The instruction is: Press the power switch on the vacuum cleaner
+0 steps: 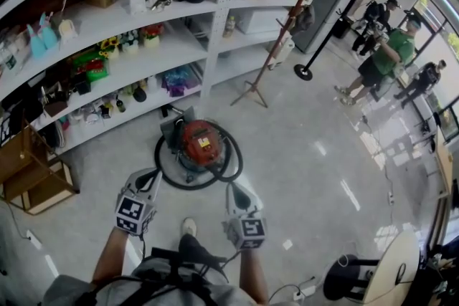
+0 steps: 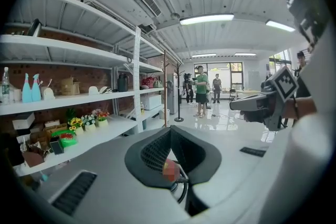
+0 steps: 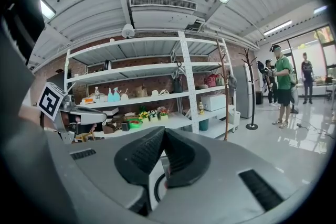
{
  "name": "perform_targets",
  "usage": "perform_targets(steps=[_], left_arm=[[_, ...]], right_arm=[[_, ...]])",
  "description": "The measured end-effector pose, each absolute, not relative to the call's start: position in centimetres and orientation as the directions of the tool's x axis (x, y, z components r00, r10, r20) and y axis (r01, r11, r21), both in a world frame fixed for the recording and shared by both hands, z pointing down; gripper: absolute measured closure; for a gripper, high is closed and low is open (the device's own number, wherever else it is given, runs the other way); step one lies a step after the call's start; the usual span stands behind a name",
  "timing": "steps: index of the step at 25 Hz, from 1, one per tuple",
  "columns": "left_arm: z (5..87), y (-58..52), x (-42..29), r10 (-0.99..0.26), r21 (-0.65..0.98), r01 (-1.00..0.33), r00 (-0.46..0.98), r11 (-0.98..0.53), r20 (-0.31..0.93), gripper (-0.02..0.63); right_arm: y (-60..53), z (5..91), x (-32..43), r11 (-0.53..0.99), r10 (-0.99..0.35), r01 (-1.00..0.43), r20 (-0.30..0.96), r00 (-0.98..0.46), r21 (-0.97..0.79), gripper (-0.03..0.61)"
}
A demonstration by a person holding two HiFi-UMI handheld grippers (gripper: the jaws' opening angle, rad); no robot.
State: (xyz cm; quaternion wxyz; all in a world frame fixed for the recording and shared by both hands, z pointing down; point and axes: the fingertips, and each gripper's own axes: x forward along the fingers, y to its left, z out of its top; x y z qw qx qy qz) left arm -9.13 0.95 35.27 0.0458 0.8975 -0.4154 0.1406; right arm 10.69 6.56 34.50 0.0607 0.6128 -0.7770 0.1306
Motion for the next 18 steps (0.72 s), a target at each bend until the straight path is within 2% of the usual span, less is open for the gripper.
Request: perform_targets(steps=[18], left_arm=[[35.9, -4.0, -6.5, -0.764, -0.037, -0.797, 0.564, -0.603, 0.314, 0.606]], right_arm=[[0.7, 35.9, 13.8, 0.262, -0.916, -0.954, 0.276, -0.293, -0.143, 0.566]])
